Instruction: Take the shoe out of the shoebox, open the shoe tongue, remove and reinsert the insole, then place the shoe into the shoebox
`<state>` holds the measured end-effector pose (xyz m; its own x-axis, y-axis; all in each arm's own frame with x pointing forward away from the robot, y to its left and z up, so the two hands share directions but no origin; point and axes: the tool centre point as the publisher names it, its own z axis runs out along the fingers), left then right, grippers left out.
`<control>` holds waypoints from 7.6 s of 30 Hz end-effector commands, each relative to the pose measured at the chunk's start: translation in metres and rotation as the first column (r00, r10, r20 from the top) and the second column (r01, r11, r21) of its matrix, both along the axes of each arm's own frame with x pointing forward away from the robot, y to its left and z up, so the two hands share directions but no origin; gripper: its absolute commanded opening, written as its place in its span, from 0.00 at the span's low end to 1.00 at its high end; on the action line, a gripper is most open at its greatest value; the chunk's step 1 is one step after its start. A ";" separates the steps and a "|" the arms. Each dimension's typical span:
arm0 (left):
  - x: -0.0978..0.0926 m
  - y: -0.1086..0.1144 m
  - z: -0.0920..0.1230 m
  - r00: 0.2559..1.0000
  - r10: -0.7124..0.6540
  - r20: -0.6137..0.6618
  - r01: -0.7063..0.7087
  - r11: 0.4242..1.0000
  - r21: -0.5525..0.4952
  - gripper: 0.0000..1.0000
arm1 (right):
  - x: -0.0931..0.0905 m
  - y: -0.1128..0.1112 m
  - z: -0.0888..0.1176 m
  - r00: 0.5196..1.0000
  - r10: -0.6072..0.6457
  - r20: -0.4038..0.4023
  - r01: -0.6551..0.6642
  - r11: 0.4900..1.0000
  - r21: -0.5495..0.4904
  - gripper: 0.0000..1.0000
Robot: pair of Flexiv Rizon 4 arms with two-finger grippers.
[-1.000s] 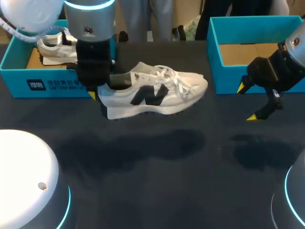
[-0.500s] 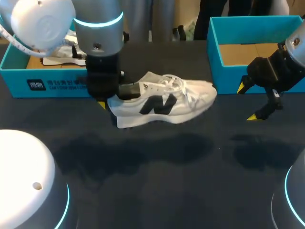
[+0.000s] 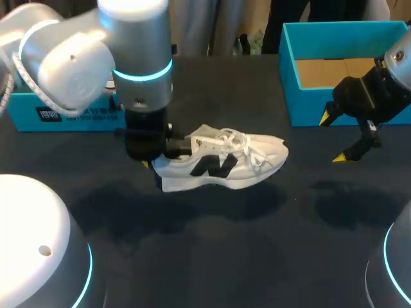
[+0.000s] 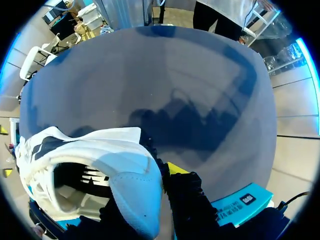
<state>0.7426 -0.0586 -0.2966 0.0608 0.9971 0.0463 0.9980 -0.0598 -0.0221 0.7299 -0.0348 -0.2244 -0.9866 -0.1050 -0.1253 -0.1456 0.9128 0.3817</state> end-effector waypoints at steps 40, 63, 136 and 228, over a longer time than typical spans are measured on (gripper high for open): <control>-0.010 0.014 -0.056 1.000 -0.013 0.003 0.013 0.999 0.042 1.00 | 0.000 0.000 -0.001 1.000 -0.001 0.001 0.001 1.000 -0.002 1.00; -0.018 0.057 0.006 0.940 0.315 -0.133 -0.339 0.908 -0.246 1.00 | 0.000 0.000 -0.001 1.000 -0.001 0.001 0.001 1.000 -0.002 1.00; -0.020 0.155 -0.051 0.105 0.106 -0.989 -0.985 0.150 -0.089 1.00 | 0.000 0.000 -0.001 1.000 -0.001 0.001 0.001 1.000 -0.002 1.00; -0.015 0.035 -0.087 -0.074 0.233 -0.970 -0.997 0.014 0.080 1.00 | 0.000 0.000 -0.001 1.000 -0.001 0.001 0.001 1.000 -0.002 1.00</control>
<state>0.7296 -0.0242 -0.3856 -0.9959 0.0825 0.0378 -0.0208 0.1987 -0.9798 0.7299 -0.0349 -0.2244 -0.9866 -0.1049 -0.1253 -0.1455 0.9128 0.3816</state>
